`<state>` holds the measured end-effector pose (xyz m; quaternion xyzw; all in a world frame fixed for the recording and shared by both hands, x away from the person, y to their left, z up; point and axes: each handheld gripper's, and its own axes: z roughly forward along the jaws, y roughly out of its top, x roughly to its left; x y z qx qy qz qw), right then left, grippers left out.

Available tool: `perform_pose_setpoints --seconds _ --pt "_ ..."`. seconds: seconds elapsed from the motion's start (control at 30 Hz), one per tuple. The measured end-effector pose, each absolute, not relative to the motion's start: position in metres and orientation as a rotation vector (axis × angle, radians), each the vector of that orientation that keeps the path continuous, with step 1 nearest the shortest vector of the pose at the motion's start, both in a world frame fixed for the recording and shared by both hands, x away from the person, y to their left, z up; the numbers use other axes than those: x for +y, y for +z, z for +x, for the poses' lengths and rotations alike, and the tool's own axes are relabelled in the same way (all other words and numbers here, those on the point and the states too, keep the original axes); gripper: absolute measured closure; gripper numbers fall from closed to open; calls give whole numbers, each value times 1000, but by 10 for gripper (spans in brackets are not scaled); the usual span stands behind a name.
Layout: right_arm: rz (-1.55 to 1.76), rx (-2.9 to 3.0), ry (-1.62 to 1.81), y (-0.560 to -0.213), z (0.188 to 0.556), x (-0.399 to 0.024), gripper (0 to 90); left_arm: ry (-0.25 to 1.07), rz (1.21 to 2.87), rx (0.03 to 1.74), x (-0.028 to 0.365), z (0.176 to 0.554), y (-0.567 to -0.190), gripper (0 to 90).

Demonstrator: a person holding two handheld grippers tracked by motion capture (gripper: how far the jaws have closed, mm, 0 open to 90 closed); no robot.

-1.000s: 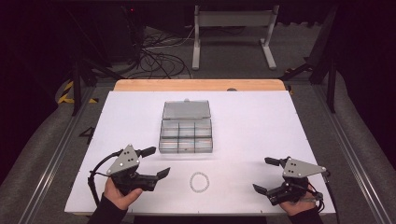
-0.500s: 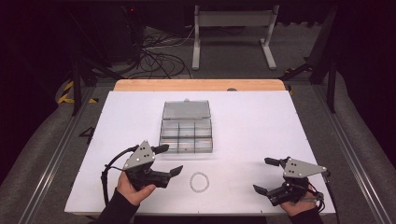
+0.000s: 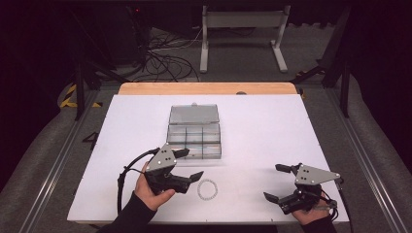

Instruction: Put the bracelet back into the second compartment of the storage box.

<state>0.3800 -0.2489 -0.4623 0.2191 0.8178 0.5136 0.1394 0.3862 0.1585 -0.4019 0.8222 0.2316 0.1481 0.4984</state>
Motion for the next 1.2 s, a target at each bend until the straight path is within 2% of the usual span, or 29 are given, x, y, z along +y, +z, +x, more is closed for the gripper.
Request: perform_pose_setpoints --seconds 0.47,0.7,1.0,1.2 --pt "633 2369 1487 -463 380 -249 20 331 2002 539 138 392 -403 209" --pt "622 2374 1486 -462 381 -247 23 229 1995 568 134 399 -404 268" --pt "627 2374 1492 -462 381 -249 28 203 2045 591 130 402 -408 303" --pt "626 2381 1484 -463 381 -247 32 199 2106 613 128 408 -413 391"
